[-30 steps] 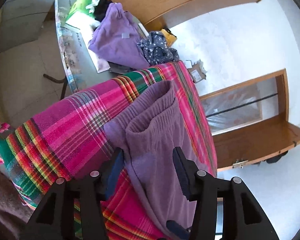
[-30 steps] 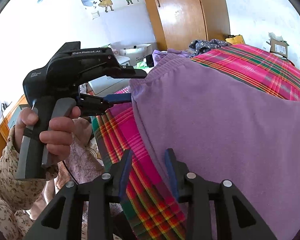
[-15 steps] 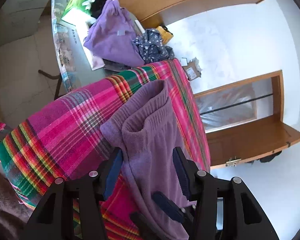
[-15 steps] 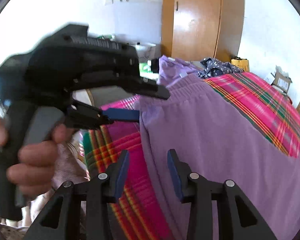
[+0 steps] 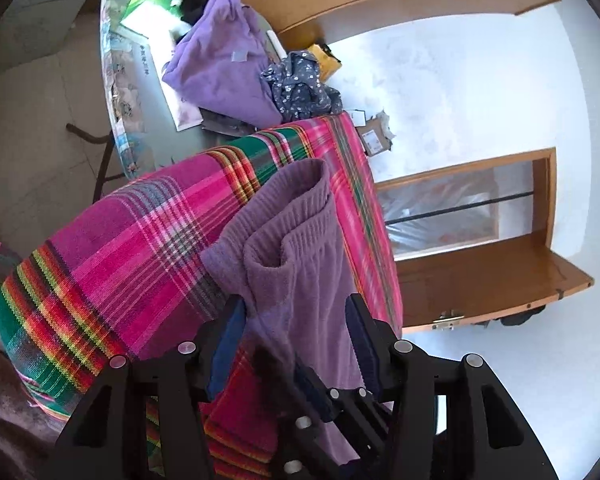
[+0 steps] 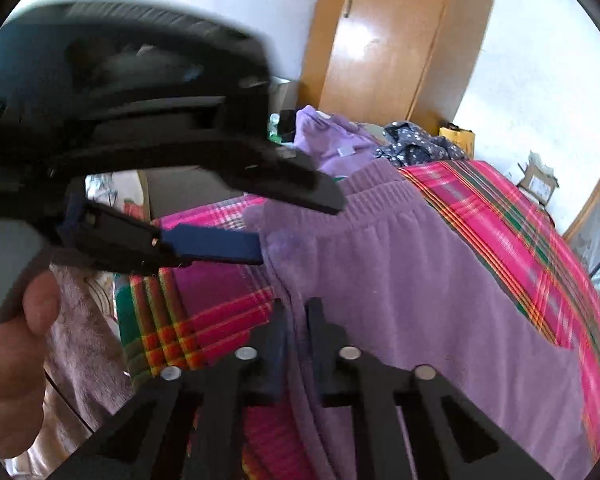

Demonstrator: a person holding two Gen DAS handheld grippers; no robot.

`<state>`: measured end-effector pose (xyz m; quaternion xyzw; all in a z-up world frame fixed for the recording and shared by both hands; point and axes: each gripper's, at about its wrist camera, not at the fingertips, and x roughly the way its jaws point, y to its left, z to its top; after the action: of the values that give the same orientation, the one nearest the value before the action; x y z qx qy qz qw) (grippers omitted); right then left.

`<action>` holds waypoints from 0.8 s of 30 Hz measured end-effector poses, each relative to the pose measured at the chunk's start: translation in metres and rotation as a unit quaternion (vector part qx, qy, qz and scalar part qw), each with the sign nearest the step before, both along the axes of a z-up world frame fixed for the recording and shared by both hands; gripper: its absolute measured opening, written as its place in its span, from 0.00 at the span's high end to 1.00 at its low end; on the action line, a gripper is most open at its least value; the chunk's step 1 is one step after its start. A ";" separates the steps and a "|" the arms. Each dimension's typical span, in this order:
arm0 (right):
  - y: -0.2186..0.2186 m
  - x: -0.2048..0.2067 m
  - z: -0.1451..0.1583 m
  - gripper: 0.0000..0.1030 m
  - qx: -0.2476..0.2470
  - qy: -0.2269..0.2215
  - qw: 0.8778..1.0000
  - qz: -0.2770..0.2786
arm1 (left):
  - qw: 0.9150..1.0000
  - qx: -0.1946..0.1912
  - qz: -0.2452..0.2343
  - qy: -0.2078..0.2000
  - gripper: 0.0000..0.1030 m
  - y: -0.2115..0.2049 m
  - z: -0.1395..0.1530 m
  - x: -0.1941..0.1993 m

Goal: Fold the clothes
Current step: 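Lift the fleece waistband with the left gripper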

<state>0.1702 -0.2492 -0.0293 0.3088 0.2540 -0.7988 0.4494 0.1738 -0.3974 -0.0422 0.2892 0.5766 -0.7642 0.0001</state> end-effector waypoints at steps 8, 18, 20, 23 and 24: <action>0.018 -0.018 0.010 0.95 -0.074 -0.065 0.995 -0.022 | 1.000 0.014 0.025 0.006 0.45 -0.004 -0.002 0.007; 0.022 -0.020 0.013 0.95 -0.098 -0.087 0.991 -0.010 | 1.000 0.012 0.000 -0.006 0.45 0.004 -0.003 -0.016; 0.023 -0.019 0.014 0.95 -0.099 -0.084 0.991 -0.010 | 1.000 0.009 0.006 -0.011 0.45 0.003 -0.002 -0.021; 0.023 -0.019 0.013 0.95 -0.099 -0.087 0.991 -0.010 | 1.000 -0.002 0.001 -0.019 0.46 0.005 -0.001 -0.028; 0.023 -0.019 0.013 0.95 -0.099 -0.087 0.991 -0.009 | 1.000 -0.005 -0.002 -0.021 0.45 0.007 0.000 -0.030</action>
<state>0.1513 -0.2258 -0.0162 0.3333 0.1304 -0.7943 0.4909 0.1442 -0.3906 -0.0421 0.3067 0.5717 -0.7609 0.0124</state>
